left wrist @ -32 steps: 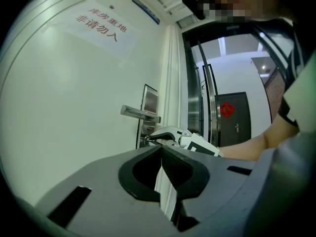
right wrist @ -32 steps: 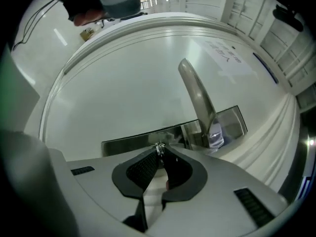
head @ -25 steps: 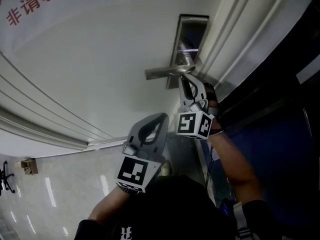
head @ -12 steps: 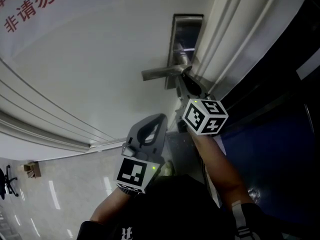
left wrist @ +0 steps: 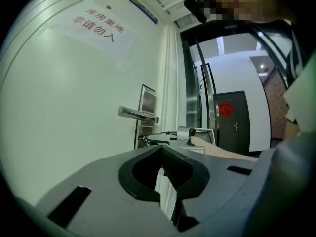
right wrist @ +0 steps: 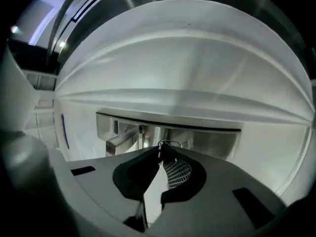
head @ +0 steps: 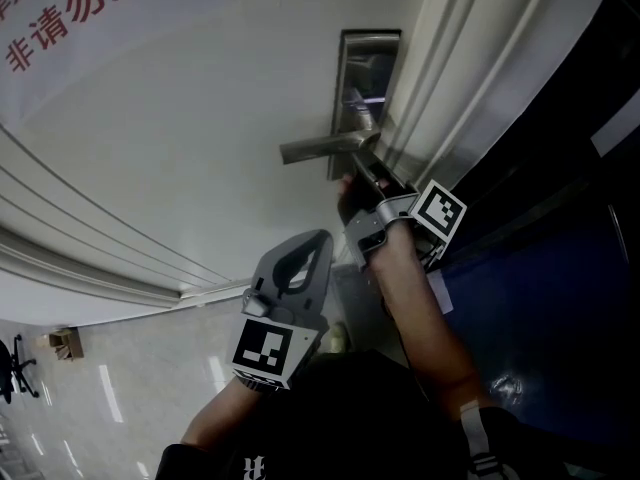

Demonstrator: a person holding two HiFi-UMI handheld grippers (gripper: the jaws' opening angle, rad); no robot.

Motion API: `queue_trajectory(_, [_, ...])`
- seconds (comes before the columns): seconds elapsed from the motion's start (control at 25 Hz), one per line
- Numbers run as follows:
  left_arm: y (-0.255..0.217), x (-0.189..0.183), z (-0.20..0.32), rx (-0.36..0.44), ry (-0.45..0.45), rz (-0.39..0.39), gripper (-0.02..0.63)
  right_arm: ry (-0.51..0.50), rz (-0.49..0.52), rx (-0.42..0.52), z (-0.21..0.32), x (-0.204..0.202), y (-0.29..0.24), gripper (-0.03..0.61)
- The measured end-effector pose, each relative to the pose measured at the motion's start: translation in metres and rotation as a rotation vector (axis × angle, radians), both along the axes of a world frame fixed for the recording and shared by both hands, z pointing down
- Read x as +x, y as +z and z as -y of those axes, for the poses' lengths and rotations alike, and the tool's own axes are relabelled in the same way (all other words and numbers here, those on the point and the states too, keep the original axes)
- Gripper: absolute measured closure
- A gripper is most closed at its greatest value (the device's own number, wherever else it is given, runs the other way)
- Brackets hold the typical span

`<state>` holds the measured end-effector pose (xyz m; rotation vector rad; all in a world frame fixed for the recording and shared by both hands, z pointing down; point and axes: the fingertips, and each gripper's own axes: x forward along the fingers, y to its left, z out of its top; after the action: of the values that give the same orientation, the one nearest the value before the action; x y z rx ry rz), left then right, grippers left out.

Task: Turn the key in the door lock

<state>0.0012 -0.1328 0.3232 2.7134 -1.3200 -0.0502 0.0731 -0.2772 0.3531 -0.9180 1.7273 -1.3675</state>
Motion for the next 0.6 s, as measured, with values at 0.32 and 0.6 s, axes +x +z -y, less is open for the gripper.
queue_trajectory(0.32, [0.0007, 0.0008, 0.0006, -0.004, -0.001, 0.001, 0.606, -0.035, 0.205, -0.041, 0.0008, -0.0011, 0.0018, 0.555])
queue_trajectory(0.6, [0.0005, 0.0014, 0.0013, -0.002, -0.003, 0.003, 0.606, -0.051, 0.233, -0.014, 0.0011, -0.0013, 0.001, 0.554])
